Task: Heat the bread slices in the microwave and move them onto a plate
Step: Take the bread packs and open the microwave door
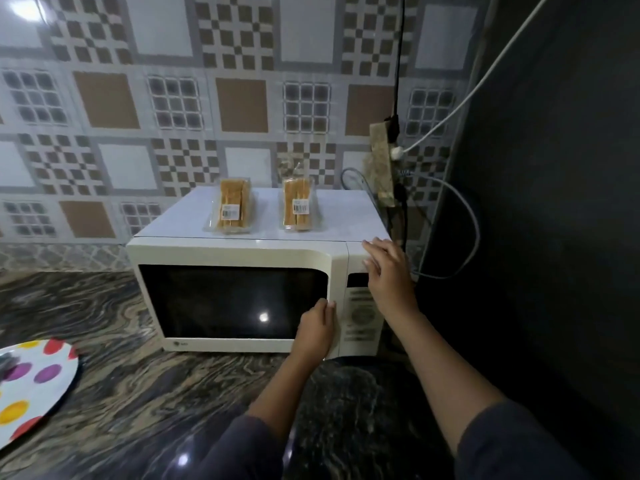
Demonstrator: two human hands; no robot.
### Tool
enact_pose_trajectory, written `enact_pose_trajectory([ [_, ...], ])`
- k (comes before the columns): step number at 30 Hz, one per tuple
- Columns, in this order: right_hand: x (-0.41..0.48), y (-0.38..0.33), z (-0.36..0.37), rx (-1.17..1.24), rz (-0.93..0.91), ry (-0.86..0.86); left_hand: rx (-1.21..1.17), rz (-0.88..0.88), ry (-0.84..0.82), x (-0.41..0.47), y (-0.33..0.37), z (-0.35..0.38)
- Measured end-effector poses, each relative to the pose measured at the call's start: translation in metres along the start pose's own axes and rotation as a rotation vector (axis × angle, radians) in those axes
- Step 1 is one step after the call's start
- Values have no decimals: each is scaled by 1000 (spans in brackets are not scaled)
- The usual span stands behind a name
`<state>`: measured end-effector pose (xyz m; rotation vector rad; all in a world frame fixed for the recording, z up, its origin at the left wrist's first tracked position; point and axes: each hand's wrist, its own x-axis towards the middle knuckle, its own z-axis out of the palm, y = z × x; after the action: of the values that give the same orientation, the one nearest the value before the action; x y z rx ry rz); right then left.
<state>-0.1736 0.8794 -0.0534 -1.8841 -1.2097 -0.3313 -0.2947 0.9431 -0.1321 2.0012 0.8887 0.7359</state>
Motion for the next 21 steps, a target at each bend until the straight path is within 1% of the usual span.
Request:
enact_pose_trajectory([
  [6,0,-6,-4,43,34,-4,2,10,-14,-1,0,-3],
  [11,3,-10,-7,109,84,-16,4,-3,29,-4,7,1],
  [13,3,-11,-6,126,98,-15,28,20,33,-10,4,0],
  [15,3,-11,-5,131,97,-12,45,95,55,-32,-11,-2],
  [17,1,-12,-4,141,95,-2,-25,151,56,-66,-25,-9],
  [21,-3,-21,-4,143,130,-17,-116,173,0,-103,-31,-30],
])
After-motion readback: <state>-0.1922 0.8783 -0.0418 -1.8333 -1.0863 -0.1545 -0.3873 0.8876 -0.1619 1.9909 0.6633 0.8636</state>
